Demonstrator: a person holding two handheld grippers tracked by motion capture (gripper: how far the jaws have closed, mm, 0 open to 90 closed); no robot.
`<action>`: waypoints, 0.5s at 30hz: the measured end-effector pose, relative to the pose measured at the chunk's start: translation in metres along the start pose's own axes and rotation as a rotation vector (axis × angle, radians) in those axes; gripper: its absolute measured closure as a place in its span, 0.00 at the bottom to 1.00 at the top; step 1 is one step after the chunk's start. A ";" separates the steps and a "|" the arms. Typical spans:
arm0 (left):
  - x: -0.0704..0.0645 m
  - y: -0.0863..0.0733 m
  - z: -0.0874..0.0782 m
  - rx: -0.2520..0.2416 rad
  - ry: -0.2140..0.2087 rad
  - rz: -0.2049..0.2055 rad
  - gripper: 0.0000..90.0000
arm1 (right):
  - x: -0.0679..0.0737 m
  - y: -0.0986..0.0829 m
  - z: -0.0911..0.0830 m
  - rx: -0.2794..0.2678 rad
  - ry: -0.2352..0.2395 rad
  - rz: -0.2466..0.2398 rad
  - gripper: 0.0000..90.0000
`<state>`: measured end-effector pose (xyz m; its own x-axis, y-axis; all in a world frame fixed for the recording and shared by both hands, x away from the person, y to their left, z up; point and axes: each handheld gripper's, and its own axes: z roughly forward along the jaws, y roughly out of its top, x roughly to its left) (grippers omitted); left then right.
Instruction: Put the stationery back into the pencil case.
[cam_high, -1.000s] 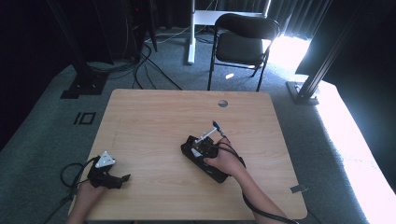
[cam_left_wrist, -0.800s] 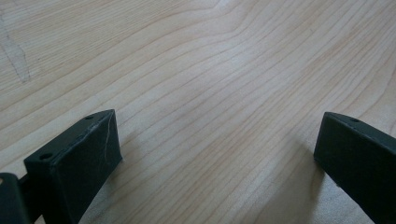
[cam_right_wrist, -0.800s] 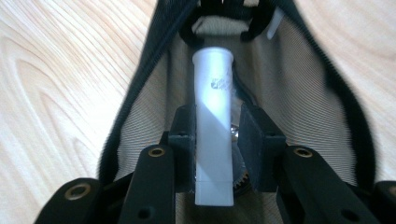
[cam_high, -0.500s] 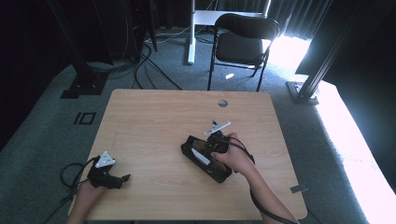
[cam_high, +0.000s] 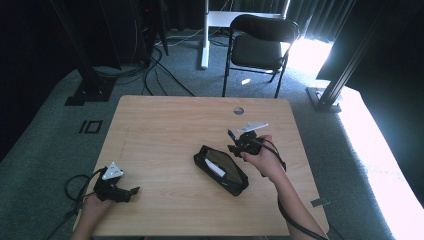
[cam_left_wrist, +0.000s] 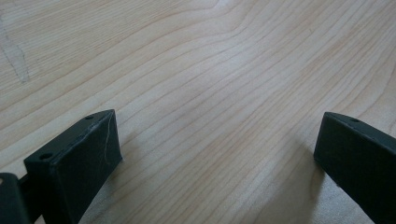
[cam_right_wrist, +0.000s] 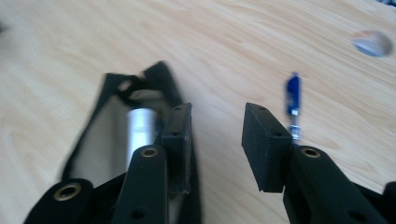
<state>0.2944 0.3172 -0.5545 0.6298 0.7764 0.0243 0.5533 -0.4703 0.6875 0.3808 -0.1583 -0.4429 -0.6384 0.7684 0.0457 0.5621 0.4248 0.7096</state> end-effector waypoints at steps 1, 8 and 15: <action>0.000 0.000 0.000 0.000 0.000 0.000 0.01 | -0.004 -0.002 0.002 0.003 -0.011 0.007 0.68; 0.000 0.000 0.000 -0.001 0.000 -0.001 0.01 | -0.030 -0.011 0.018 0.013 -0.073 0.067 0.62; 0.000 0.000 0.000 0.000 0.000 0.000 0.01 | -0.045 -0.014 0.036 0.045 -0.114 0.073 0.59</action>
<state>0.2944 0.3172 -0.5545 0.6298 0.7764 0.0242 0.5534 -0.4703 0.6875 0.4207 -0.1820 -0.4799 -0.5327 0.8462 0.0137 0.6294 0.3853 0.6748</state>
